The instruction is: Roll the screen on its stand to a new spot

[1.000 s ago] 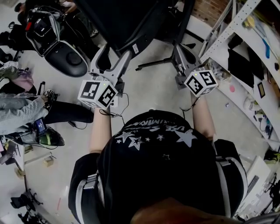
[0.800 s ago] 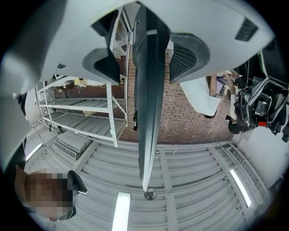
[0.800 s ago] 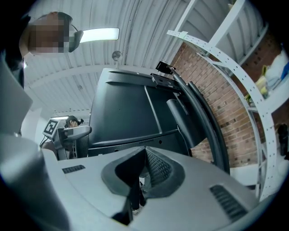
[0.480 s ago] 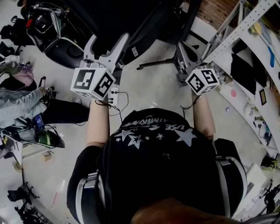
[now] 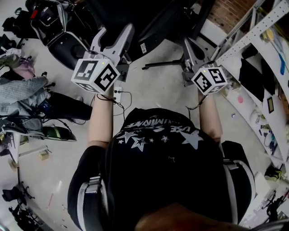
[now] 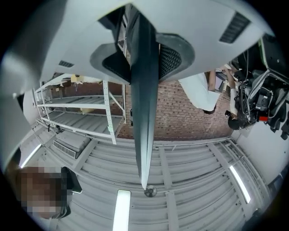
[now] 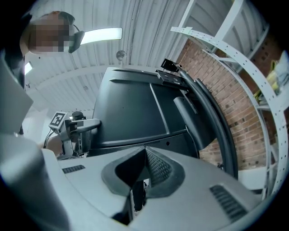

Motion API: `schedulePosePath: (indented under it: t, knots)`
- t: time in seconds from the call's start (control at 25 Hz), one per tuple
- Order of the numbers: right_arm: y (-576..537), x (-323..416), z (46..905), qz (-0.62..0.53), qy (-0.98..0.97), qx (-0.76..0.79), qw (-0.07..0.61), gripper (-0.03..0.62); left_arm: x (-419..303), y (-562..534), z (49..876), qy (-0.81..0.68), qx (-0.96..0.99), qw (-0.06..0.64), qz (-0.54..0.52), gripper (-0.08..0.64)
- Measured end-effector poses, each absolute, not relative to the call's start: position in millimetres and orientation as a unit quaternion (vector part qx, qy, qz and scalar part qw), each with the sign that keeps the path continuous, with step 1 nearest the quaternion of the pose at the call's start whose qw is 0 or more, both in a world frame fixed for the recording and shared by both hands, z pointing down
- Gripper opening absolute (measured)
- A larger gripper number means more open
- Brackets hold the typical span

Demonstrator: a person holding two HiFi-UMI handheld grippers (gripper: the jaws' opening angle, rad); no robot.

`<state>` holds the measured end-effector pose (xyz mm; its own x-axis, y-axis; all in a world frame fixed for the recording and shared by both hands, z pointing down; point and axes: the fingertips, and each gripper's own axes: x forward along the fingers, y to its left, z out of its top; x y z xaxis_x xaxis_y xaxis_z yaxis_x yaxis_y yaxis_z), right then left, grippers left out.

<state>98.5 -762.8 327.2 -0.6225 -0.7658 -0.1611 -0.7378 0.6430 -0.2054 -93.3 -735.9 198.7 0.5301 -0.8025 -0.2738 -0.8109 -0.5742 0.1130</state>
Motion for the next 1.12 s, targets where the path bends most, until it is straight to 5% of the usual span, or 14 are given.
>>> schedulePosePath:
  t: [1.12]
  knots:
    - [-691.2, 78.4, 325.4, -0.071, 0.876, -0.461, 0.124, 0.008, -119.9, -685.5, 201.6, 0.455, -0.878, 0.006, 0.148, 0.187]
